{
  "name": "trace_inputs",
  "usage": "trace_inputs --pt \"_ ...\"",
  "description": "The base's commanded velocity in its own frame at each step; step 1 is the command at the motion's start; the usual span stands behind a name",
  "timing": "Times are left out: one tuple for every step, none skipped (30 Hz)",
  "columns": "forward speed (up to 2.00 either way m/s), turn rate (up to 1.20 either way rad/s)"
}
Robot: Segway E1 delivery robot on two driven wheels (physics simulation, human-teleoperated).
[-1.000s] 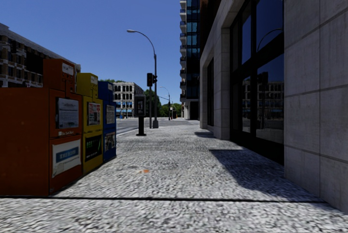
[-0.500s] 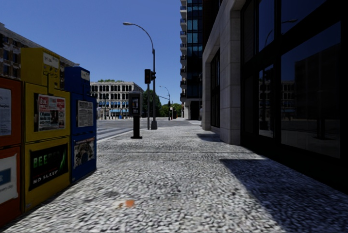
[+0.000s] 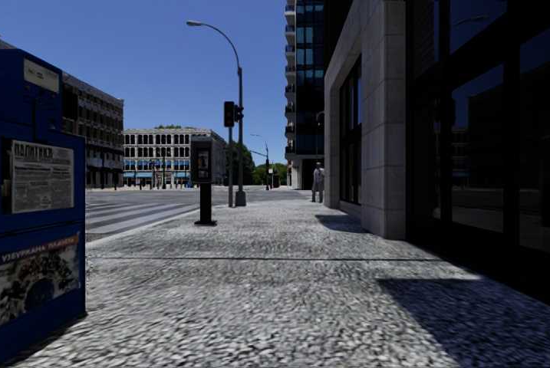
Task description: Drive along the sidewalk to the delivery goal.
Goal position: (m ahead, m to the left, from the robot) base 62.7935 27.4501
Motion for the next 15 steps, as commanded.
trace_inputs --pt "2.0 0.0" --pt "2.0 0.0" --pt "2.0 0.0" --pt "2.0 0.0" --pt "2.0 0.0" --pt "2.0 0.0" --pt "2.0 0.0" --pt "2.0 0.0" --pt "2.0 0.0" --pt "2.0 0.0" --pt "2.0 0.0" --pt "2.0 0.0" --pt "2.0 0.0" --pt "2.0 0.0" --pt "2.0 0.0"
